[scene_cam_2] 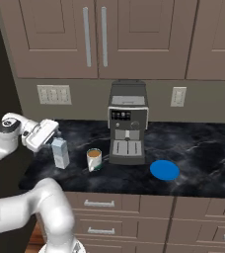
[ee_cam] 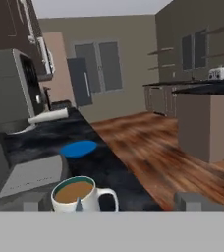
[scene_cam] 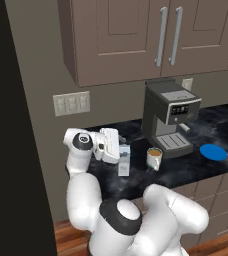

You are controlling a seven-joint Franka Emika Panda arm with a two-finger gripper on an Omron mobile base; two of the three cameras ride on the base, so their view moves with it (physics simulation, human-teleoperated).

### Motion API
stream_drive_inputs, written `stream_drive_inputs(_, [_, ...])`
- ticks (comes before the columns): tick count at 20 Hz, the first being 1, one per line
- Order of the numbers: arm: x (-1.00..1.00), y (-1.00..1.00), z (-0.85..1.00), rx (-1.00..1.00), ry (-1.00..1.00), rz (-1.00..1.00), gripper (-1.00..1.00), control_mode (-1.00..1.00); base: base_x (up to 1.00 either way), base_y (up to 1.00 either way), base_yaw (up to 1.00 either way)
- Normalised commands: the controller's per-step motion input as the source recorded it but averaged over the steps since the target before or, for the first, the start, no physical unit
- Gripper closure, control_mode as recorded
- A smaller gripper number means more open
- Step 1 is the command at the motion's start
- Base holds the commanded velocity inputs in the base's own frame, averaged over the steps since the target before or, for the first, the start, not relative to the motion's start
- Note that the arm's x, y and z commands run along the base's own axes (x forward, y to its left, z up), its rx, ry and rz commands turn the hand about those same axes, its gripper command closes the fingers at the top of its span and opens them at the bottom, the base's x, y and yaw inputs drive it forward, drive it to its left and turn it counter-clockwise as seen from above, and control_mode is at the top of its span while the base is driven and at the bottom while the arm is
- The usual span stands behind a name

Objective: Take a sugar cube from the saucer and place it inside the coffee. Then, grab milk from the fridge and place it next to the coffee on the counter to sweeten the coffee.

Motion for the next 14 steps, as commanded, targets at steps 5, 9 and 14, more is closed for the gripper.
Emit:
stream_drive_inputs(5, [-0.56,0.01,0.66,0.0,-0.13,0.0,-1.0,-1.0,0.0,0.0,0.0])
stream_drive_inputs(9, [-0.87,0.0,0.54,0.0,-0.18,0.0,-1.0,-1.0,0.0,0.0,0.0])
stream_drive_inputs(14, [-1.0,-0.01,0.38,0.03,-0.22,0.02,-1.0,-1.0,0.0,0.0,0.0])
